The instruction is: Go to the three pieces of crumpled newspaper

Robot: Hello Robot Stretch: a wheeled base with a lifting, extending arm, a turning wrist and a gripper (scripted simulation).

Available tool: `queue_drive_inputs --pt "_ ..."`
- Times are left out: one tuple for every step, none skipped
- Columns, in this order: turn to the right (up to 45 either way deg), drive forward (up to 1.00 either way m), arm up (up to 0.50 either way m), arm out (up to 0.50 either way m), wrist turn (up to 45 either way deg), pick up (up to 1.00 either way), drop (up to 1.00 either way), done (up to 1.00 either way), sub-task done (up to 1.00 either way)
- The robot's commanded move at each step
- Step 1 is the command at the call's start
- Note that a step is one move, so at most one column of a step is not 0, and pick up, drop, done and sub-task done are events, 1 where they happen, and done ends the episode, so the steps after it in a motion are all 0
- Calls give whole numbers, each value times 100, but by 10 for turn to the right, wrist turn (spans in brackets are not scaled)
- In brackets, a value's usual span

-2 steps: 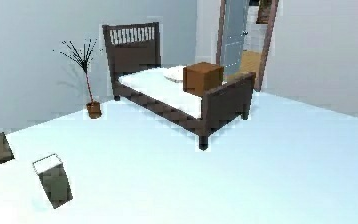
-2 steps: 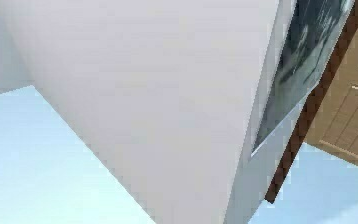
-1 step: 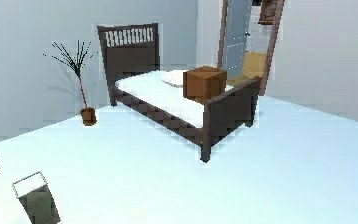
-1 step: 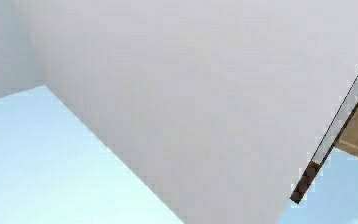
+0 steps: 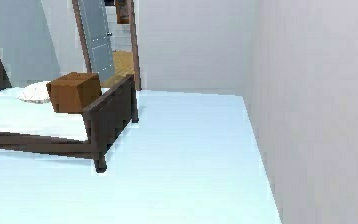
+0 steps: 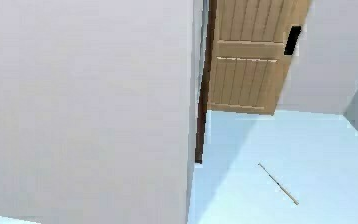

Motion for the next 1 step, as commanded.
queue_drive_inputs --pt "0 100 0 0 0 0 0 0 0"
